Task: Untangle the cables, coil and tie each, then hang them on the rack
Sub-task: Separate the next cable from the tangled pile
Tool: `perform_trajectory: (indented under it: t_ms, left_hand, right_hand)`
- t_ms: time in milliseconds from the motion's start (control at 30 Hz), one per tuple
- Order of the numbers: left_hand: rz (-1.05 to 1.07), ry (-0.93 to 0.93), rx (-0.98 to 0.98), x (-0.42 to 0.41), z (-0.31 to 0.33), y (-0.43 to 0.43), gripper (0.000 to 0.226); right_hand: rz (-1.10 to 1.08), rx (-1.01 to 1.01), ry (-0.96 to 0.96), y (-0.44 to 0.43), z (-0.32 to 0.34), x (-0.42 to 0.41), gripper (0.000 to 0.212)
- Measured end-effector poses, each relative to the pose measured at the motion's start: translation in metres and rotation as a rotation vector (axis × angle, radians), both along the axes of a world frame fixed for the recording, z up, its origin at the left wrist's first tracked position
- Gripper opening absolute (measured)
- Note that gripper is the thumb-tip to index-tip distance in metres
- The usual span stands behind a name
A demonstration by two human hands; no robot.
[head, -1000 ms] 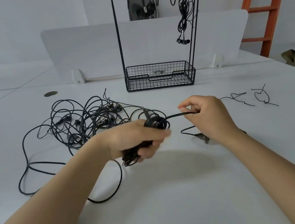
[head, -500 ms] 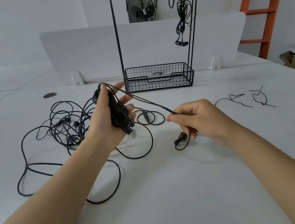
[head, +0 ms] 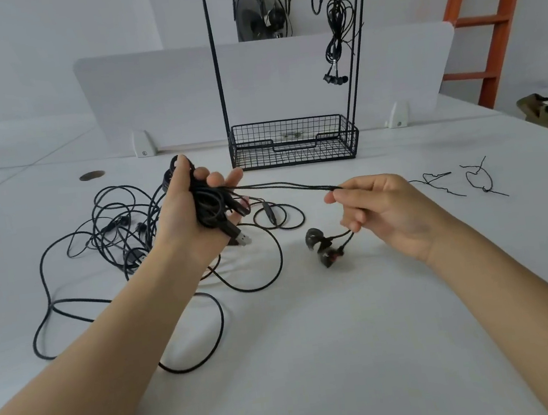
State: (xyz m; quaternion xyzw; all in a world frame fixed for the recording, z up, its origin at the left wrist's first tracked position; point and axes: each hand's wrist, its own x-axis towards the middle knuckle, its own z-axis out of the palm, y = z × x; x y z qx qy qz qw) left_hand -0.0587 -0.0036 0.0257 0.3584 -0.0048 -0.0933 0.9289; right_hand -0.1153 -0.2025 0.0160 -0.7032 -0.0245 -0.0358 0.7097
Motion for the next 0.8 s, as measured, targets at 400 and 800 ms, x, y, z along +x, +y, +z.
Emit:
perform_trajectory:
  t_ms: [400,800]
  left_hand:
    - [-0.335,-0.264,0.93,-0.013,-0.002,-0.006,0.03]
    - [-0.78,-0.394,1.242,-0.02,-0.01,-0.009,0.053]
  right_hand:
    - [0.101,-0.071,0.016,0.002,0.001,-0.005,0.008]
    - [0.145,-0.244,-0.005,0.006,-0.002,-0.004,0.009]
